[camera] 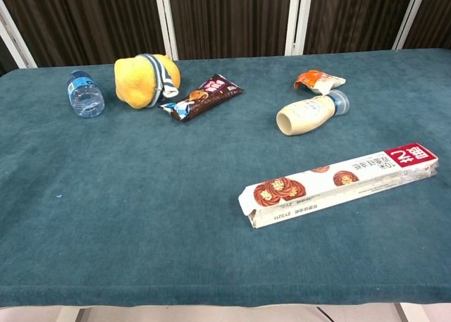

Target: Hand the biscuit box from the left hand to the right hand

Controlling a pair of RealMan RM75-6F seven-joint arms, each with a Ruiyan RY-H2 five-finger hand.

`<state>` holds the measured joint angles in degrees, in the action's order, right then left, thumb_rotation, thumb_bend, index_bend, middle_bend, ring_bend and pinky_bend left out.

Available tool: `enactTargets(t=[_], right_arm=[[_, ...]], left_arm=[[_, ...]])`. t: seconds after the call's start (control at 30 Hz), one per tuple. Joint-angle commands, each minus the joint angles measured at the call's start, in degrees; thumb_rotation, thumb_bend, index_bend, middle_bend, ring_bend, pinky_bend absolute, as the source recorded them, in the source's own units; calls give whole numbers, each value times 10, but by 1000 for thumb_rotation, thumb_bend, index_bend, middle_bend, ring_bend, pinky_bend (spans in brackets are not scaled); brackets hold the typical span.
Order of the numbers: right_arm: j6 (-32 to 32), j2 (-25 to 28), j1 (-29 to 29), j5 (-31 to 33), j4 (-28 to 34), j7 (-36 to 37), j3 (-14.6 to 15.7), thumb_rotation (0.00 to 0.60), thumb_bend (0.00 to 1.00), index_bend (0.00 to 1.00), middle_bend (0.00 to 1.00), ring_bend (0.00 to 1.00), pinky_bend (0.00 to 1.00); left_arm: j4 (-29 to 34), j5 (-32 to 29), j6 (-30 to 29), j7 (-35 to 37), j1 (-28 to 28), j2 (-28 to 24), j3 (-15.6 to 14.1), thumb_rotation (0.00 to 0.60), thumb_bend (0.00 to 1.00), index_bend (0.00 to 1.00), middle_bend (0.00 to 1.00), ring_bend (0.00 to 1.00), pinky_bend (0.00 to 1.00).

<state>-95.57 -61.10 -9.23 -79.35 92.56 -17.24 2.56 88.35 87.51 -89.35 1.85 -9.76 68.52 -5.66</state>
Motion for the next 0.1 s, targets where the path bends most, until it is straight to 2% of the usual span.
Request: enactTargets(t=[0.03,0.1], right_arm=[[14,-11,72,27,-6,119,-11,600,118,0,0,0,46],[17,-9,74,25,-8,123,-15,600,118,0,0,0,46]], left_arm=[[-8,29,-32,20,18,-11,-2,600,330,0,48,6,117],[-14,34,-40,17,20,-6,4,600,330,0,48,6,118]])
